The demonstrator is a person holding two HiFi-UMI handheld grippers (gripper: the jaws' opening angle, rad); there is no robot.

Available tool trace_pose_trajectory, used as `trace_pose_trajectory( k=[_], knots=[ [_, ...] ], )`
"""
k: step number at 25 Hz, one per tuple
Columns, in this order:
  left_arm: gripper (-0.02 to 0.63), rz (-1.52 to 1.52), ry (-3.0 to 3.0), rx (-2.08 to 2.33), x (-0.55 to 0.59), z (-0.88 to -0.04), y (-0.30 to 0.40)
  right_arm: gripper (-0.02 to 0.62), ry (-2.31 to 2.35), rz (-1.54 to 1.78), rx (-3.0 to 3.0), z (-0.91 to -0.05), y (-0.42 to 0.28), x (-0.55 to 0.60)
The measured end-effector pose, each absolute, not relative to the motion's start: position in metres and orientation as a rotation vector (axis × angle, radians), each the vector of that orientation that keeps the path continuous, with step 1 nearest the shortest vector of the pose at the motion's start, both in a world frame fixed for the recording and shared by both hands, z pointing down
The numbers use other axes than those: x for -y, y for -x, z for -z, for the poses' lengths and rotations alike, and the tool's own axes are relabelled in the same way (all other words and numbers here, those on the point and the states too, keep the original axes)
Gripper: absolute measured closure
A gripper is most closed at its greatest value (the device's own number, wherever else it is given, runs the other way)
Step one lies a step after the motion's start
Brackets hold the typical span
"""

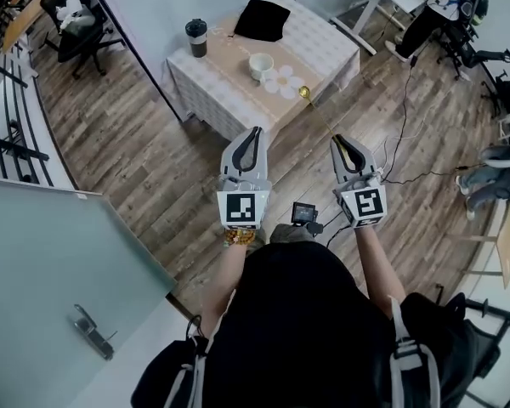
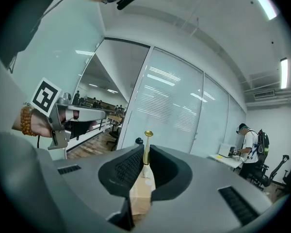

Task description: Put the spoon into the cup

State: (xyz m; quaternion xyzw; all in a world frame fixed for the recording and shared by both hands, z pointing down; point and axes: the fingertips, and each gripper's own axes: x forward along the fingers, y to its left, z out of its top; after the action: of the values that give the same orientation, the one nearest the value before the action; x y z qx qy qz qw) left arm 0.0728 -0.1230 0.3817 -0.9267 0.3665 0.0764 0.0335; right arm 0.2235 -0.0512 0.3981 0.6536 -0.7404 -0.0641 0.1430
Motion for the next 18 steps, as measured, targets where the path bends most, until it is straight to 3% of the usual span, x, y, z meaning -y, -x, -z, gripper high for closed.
trace_pose_trajectory(
  k=[18],
  knots=[
    [0.583,-0.152,2.82,-1.135,0.157,-0.404,-0.05,0.56,-1.903,0.071,2.262,-0.431,-0.204,0.145]
  ],
)
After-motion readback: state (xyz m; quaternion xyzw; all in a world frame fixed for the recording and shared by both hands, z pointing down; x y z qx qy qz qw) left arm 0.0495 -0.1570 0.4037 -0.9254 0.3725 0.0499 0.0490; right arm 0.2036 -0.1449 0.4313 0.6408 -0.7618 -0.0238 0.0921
